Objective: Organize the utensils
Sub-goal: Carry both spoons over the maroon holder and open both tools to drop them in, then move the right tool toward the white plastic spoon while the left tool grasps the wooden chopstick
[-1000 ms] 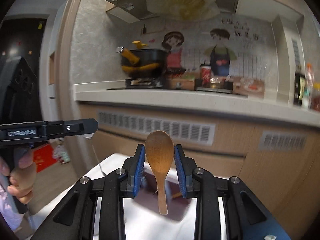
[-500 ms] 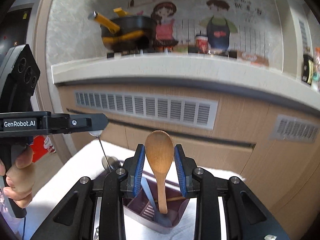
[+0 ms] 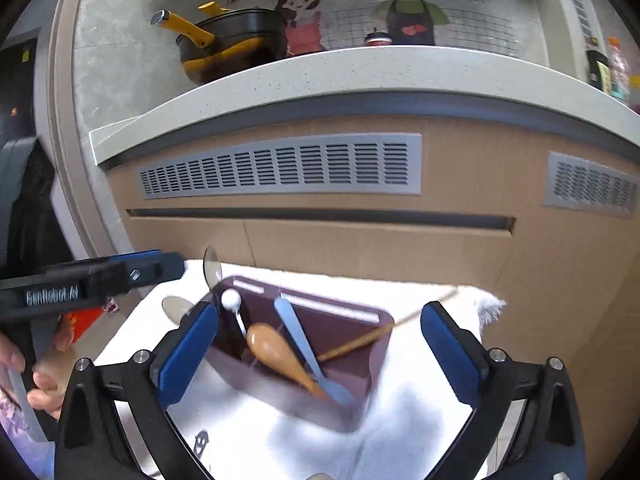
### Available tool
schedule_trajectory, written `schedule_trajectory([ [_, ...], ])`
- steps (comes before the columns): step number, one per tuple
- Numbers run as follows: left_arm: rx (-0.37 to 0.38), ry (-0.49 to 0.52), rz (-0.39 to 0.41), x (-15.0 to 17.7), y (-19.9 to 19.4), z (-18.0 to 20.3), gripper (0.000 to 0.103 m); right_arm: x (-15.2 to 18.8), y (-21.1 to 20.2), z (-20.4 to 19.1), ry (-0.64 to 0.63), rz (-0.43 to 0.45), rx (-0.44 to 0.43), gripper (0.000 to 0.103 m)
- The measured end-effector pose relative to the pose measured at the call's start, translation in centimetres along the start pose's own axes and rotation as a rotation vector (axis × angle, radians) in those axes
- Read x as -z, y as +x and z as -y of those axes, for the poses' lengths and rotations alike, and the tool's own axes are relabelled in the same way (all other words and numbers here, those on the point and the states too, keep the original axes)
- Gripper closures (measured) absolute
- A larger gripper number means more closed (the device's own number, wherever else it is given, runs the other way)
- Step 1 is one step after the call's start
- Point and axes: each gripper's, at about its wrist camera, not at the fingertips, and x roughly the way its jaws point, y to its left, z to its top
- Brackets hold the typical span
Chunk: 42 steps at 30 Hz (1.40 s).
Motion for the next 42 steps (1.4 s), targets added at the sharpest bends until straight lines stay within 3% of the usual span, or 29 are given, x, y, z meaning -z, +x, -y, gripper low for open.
schedule_trajectory([
  [3,-0.067,0.038,-0.025,3.6,-1.5,0.0,0.035,1.9,-0.8,-0.4,0.006,-0.045,0.005,0.000],
  [9,-0.136,0.046,-0.095,10.0,-4.1,-0.4,0.035,7.1,-2.9,-3.5,-0.106,-0.090,0.104,0.000],
  [13,-0.148,0.023,-0.113,12.5,-5.9,-0.6,0.033,10.6,-4.2,-6.3,-0.177,-0.127,0.116,0.000],
  [20,-0.225,0.049,-0.111,15.0,-8.3,-0.8,0.026,14.5,-5.3,-9.1,-0.200,-0.210,0.090,0.000],
  [27,-0.304,-0.061,-0.142,17.6,-9.5,-4.6,0.025,16.7,-5.9,-8.5,-0.128,-0.277,-0.053,0.000],
  [30,-0.326,-0.122,-0.169,19.0,-9.8,-6.7,0.025,17.4,-5.4,-8.3,-0.088,-0.324,-0.062,0.002],
  [31,-0.329,-0.133,-0.174,19.3,-10.0,-7.1,0.025,17.5,-5.2,-8.5,-0.089,-0.339,-0.071,0.010],
  [32,-0.329,-0.142,-0.178,19.6,-10.0,-7.5,0.025,17.7,-5.0,-8.9,-0.102,-0.356,-0.079,0.027],
  [34,-0.328,-0.151,-0.185,19.9,-10.2,-7.9,0.025,17.8,-4.4,-10.0,-0.137,-0.390,-0.097,0.045],
  [40,-0.311,-0.165,-0.203,20.3,-10.0,-8.2,0.025,17.7,-2.8,-13.1,-0.191,-0.450,-0.163,0.071],
  [42,-0.298,-0.154,-0.205,20.2,-9.9,-7.8,0.025,17.8,-1.9,-13.7,-0.198,-0.477,-0.148,0.071],
])
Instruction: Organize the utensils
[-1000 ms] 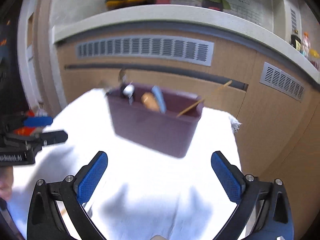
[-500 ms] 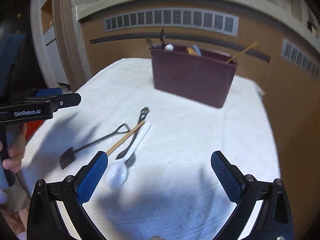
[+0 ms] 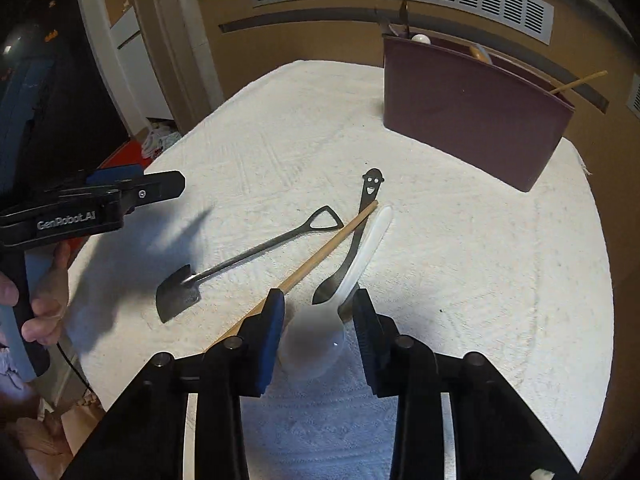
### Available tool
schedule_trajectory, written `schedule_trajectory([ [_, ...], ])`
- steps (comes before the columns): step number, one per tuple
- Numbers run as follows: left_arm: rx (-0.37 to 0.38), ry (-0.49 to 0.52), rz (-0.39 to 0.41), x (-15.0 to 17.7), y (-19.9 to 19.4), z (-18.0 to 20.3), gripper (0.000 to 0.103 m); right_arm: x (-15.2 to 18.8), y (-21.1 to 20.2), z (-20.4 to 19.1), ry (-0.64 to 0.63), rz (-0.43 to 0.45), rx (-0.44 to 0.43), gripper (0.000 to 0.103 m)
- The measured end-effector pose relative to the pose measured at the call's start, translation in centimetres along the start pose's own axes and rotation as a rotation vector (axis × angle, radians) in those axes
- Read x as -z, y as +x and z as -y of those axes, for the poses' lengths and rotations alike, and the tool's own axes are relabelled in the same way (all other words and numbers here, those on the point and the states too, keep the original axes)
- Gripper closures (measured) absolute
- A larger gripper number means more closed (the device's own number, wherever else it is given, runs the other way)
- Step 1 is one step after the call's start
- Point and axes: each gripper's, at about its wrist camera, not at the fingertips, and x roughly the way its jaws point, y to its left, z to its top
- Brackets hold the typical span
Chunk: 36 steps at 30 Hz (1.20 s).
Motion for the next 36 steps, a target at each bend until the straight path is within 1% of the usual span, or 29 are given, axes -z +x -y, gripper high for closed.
schedule_trajectory([
  [2,0.013,0.020,0.002,0.0,-0.2,0.5,0.025,-0.1,0.8,-0.2,-0.012,-0.023,0.025,0.071],
  [3,0.023,0.033,0.000,0.1,-0.3,0.8,0.025,0.0,0.9,-0.1,-0.015,-0.026,0.035,0.073],
  [4,0.036,0.047,-0.003,0.1,-0.4,1.2,0.025,0.1,0.9,0.0,-0.019,-0.028,0.040,0.076],
  [7,0.079,0.093,-0.018,0.5,-0.6,2.5,0.025,0.6,0.1,1.1,-0.003,-0.023,0.045,0.078],
  [9,0.121,0.129,-0.033,0.8,-0.6,3.7,0.025,1.2,-0.8,2.3,0.013,-0.009,0.067,0.085],
  [10,0.144,0.141,-0.042,1.0,-0.6,4.1,0.025,1.3,-1.1,3.0,0.023,-0.004,0.079,0.099],
  [13,0.260,0.174,-0.088,1.4,-0.4,6.0,0.027,2.1,-1.9,5.4,0.068,0.000,0.132,0.101],
  [14,0.292,0.193,-0.103,1.6,-0.3,6.7,0.032,2.2,-2.0,6.0,0.081,0.002,0.149,0.100],
  [15,0.310,0.224,-0.121,1.7,-0.2,7.6,0.042,2.4,-2.1,6.6,0.093,0.003,0.163,0.099],
  [16,0.312,0.250,-0.134,1.8,0.0,8.3,0.048,2.5,-2.2,7.1,0.107,0.008,0.174,0.098],
  [17,0.305,0.284,-0.150,2.0,0.3,9.1,0.056,2.7,-2.4,7.7,0.124,0.015,0.182,0.095],
  [18,0.302,0.314,-0.168,2.0,0.7,9.8,0.062,2.9,-2.5,8.2,0.142,0.021,0.178,0.094],
  [19,0.302,0.333,-0.185,2.1,1.1,10.3,0.065,3.2,-2.7,8.6,0.160,0.024,0.164,0.093],
  [21,0.292,0.365,-0.221,2.2,2.0,11.2,0.075,3.5,-2.7,8.9,0.189,0.025,0.128,0.088],
  [23,0.274,0.383,-0.250,2.2,2.9,11.8,0.077,3.8,-2.5,8.8,0.203,0.027,0.089,0.072],
  [24,0.255,0.384,-0.262,2.0,3.4,12.0,0.077,3.9,-2.6,8.6,0.204,0.034,0.079,0.069],
  [26,0.231,0.386,-0.261,1.6,3.9,12.2,0.078,4.2,-2.7,8.2,0.204,0.044,0.073,0.063],
  [28,0.213,0.393,-0.252,1.1,4.3,12.5,0.082,4.1,-2.8,7.9,0.209,0.049,0.060,0.060],
  [30,0.199,0.395,-0.241,0.8,4.8,12.6,0.090,3.8,-2.9,7.5,0.209,0.053,0.031,0.060],
  [32,0.185,0.385,-0.227,0.6,4.8,12.3,0.095,3.3,-2.9,6.6,0.178,0.057,0.031,0.060],
  [34,0.189,0.348,-0.194,0.1,4.3,11.5,0.096,3.0,-3.1,5.8,0.149,0.066,0.041,0.060],
  [36,0.205,0.296,-0.163,-0.3,3.5,10.2,0.096,2.3,-3.0,5.0,0.124,0.065,0.032,0.060],
])
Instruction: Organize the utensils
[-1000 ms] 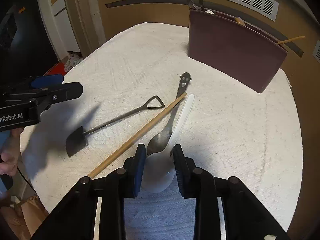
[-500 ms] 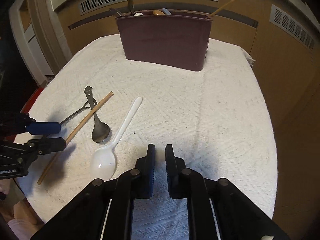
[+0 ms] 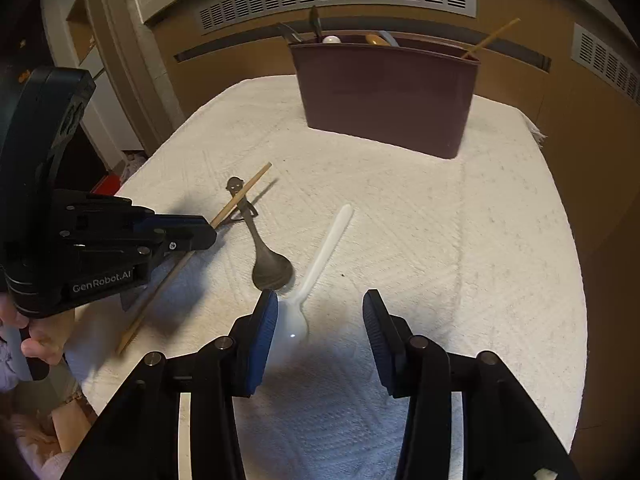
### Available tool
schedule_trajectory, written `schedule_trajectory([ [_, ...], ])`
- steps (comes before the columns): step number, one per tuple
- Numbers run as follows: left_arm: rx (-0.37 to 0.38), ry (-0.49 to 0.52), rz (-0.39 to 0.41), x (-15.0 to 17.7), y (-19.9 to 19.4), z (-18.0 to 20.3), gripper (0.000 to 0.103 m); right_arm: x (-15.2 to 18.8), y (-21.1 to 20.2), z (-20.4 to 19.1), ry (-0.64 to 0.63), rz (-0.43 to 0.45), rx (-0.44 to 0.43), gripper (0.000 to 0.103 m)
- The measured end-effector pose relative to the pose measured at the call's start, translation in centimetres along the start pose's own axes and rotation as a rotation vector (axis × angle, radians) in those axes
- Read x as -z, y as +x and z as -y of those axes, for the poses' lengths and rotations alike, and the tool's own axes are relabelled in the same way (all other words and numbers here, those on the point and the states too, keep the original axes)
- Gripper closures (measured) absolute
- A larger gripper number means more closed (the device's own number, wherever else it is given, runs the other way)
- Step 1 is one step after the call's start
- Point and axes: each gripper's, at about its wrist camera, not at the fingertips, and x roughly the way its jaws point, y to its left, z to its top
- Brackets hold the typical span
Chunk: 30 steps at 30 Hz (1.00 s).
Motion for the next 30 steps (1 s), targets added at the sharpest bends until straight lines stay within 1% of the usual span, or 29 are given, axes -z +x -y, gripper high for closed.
schedule_trajectory([
  [2,0.014,-0.059,0.044,0.3,-1.6,-1.6,0.096,-0.7,0.3,-0.9,-0.037,0.001,-0.001,0.062],
  [4,0.025,-0.109,0.080,0.5,-3.0,-3.1,0.096,-1.6,0.8,-1.9,-0.102,0.011,0.000,0.063],
  [5,0.028,-0.132,0.098,0.6,-3.7,-3.8,0.096,-2.2,1.0,-2.4,-0.137,0.014,-0.009,0.067],
  [8,0.034,-0.181,0.145,0.7,-5.4,-5.6,0.096,-3.8,2.3,-3.9,-0.209,-0.009,-0.072,0.076],
  [10,0.031,-0.200,0.164,0.8,-6.2,-6.5,0.096,-5.2,3.6,-5.2,-0.270,-0.027,-0.114,0.076],
  [11,0.031,-0.213,0.166,0.9,-6.3,-7.0,0.096,-5.6,4.1,-5.6,-0.290,-0.035,-0.121,0.076],
  [14,0.050,-0.235,0.132,1.4,-5.7,-7.6,0.096,-7.0,6.3,-6.6,-0.327,-0.076,-0.133,0.076],
  [16,0.044,-0.230,0.101,1.7,-5.0,-7.7,0.095,-7.7,7.6,-7.1,-0.340,-0.090,-0.120,0.076],
  [19,0.068,-0.236,0.061,2.0,-3.7,-7.5,0.094,-8.0,8.9,-8.3,-0.378,-0.098,-0.097,0.076],
  [20,0.077,-0.243,0.045,2.0,-3.3,-7.4,0.094,-8.0,9.3,-8.6,-0.390,-0.097,-0.085,0.077],
  [21,0.088,-0.247,0.027,2.0,-2.9,-7.2,0.094,-8.1,9.2,-8.8,-0.393,-0.089,-0.074,0.081],
  [22,0.101,-0.251,0.011,1.9,-2.5,-7.1,0.092,-8.1,9.2,-8.7,-0.392,-0.094,-0.065,0.091],
  [23,0.113,-0.255,-0.002,1.9,-2.2,-7.0,0.087,-8.1,9.1,-8.6,-0.384,-0.098,-0.053,0.092],
  [24,0.124,-0.261,-0.016,1.7,-1.9,-6.8,0.079,-8.1,8.9,-8.3,-0.379,-0.097,-0.038,0.092],
  [25,0.128,-0.262,-0.028,1.6,-1.6,-6.6,0.074,-7.9,8.7,-7.8,-0.372,-0.098,-0.022,0.092],
  [26,0.128,-0.263,-0.039,1.4,-1.3,-6.4,0.064,-7.9,8.7,-7.2,-0.360,-0.100,-0.023,0.092],
  [27,0.120,-0.263,-0.046,1.1,-1.0,-6.3,0.058,-7.8,8.3,-6.4,-0.333,-0.102,-0.027,0.092],
  [30,0.076,-0.262,-0.063,0.3,-0.2,-5.9,0.056,-7.2,7.5,-4.1,-0.279,-0.097,0.010,0.092],
])
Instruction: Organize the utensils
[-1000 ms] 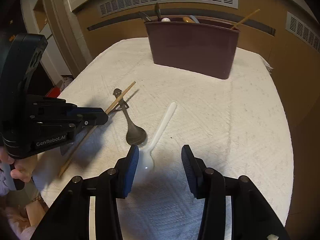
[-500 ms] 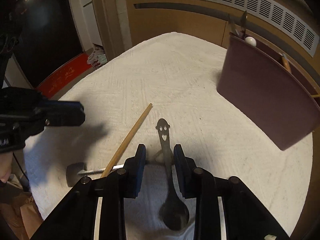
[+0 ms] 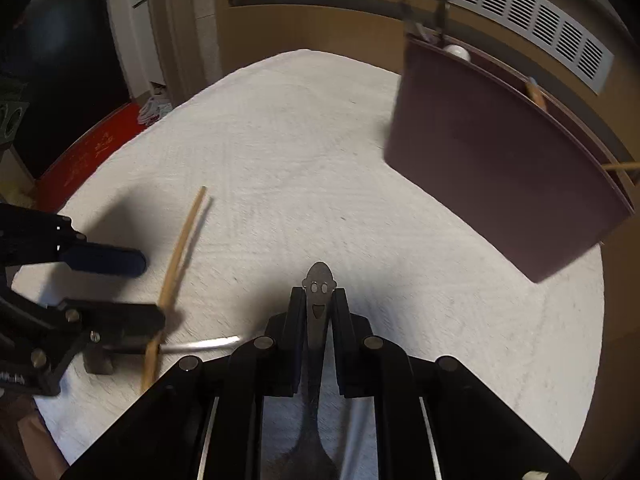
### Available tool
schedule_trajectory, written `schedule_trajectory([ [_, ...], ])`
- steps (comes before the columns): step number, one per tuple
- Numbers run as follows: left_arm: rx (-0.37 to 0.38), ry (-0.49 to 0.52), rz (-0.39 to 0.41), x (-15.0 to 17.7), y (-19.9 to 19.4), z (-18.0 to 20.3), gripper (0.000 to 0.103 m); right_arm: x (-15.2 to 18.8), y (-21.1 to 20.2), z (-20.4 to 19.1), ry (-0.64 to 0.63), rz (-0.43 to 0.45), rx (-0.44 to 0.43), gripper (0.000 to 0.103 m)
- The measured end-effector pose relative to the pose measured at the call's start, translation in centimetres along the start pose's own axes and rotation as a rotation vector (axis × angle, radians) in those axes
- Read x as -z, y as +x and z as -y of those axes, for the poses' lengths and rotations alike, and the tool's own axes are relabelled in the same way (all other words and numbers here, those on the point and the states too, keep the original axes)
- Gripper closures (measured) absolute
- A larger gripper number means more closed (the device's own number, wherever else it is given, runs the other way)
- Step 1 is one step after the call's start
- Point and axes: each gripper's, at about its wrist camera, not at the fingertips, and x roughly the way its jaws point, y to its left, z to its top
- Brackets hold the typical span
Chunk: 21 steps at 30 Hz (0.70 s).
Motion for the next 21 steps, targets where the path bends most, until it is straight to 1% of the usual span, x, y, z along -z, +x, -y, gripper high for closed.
schedule_trajectory([
  [3,-0.034,0.025,-0.005,-1.3,0.9,1.0,0.057,1.7,-1.3,1.9,0.059,0.012,0.011,0.092],
  [6,-0.076,0.090,-0.003,-2.5,2.0,2.4,0.057,3.1,-3.4,3.5,0.121,0.053,0.006,0.092],
  [8,-0.101,0.127,0.005,-3.2,2.6,3.0,0.057,3.9,-4.7,4.3,0.152,0.077,0.017,0.089],
  [9,-0.115,0.145,0.014,-3.4,2.8,3.4,0.060,4.5,-5.5,4.7,0.171,0.089,0.025,0.089],
  [10,-0.131,0.165,0.025,-3.5,3.0,3.8,0.072,5.0,-6.1,5.1,0.190,0.095,0.030,0.085],
  [11,-0.148,0.188,0.043,-3.5,3.1,4.2,0.080,5.6,-6.6,5.6,0.223,0.101,0.037,0.077],
  [12,-0.145,0.208,0.051,-3.3,3.1,4.5,0.089,6.1,-7.0,6.1,0.249,0.103,0.044,0.074],
  [13,-0.130,0.219,0.053,-3.2,3.0,4.8,0.091,6.8,-7.3,6.7,0.284,0.104,0.057,0.069],
  [14,-0.112,0.226,0.060,-2.9,2.9,5.1,0.095,7.3,-7.4,7.0,0.306,0.102,0.065,0.069],
  [16,-0.084,0.232,0.081,-2.3,2.3,5.4,0.096,8.3,-6.9,7.2,0.357,0.078,0.065,0.069],
  [18,-0.055,0.218,0.100,-1.9,1.4,5.4,0.096,9.1,-6.7,6.9,0.380,0.059,0.050,0.069],
  [20,-0.030,0.203,0.123,-1.5,0.3,5.1,0.096,9.4,-6.7,5.9,0.373,0.062,0.021,0.069],
  [21,-0.026,0.199,0.133,-1.4,-0.1,5.0,0.096,9.3,-6.6,5.3,0.347,0.063,0.001,0.069],
])
